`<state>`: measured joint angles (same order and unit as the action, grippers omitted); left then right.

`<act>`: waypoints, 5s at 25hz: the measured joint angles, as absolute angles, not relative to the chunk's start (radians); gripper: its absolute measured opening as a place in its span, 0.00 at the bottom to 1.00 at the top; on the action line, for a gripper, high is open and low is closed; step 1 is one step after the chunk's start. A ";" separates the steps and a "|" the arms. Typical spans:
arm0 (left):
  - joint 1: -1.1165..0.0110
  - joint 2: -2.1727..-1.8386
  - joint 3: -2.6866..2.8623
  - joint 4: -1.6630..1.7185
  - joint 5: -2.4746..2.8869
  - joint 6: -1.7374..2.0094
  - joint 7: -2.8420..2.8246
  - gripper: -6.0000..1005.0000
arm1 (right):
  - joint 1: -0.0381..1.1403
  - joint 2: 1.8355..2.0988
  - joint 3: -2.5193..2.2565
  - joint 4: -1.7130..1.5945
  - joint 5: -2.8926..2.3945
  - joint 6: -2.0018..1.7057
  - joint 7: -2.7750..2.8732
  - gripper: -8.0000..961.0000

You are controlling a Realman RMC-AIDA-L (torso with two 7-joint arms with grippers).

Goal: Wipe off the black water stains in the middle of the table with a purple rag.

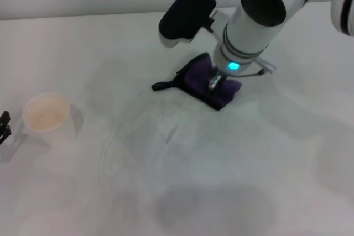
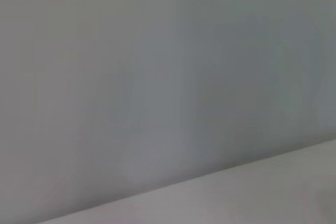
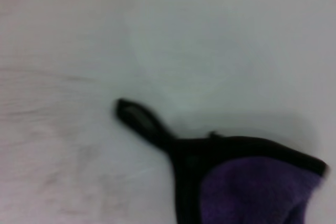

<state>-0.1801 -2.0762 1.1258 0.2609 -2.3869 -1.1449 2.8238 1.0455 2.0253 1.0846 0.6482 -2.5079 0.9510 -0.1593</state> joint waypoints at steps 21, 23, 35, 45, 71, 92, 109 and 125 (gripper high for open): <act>-0.195 -2.078 1.126 0.255 -2.387 -1.144 2.825 0.89 | 0.982 2.028 0.862 0.984 -2.122 1.009 -0.323 0.12; -0.195 -2.079 1.126 0.255 -2.387 -1.144 2.826 0.89 | 0.992 2.028 0.854 0.974 -2.124 0.970 -0.321 0.12; -0.190 -2.079 1.126 0.255 -2.387 -1.145 2.826 0.89 | 1.087 2.028 0.893 0.736 -2.147 0.804 -0.306 0.13; -0.189 -2.076 1.126 0.255 -2.407 -1.144 2.826 0.89 | 1.051 2.020 1.034 0.665 -2.282 0.803 -0.268 0.14; -0.229 -2.072 1.124 0.260 -2.413 -1.064 2.826 0.89 | 0.567 2.009 1.620 1.140 -2.721 1.218 -0.377 0.16; -0.236 -2.073 1.124 0.259 -2.408 -1.064 2.826 0.89 | 0.549 2.014 1.616 1.197 -2.718 1.330 -0.406 0.17; -0.250 -2.073 1.124 0.256 -2.411 -1.048 2.826 0.89 | 0.553 2.011 1.765 1.205 -2.675 1.344 -0.493 0.28; -0.254 -2.078 1.124 0.255 -2.411 -1.049 2.822 0.89 | 0.477 1.979 2.436 0.865 -1.967 1.349 -1.261 0.28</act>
<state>-0.2537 -2.0785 1.1243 0.2546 -2.4114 -1.0485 2.8217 0.4774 1.9786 2.4364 0.8649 -1.9674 1.3495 -1.2608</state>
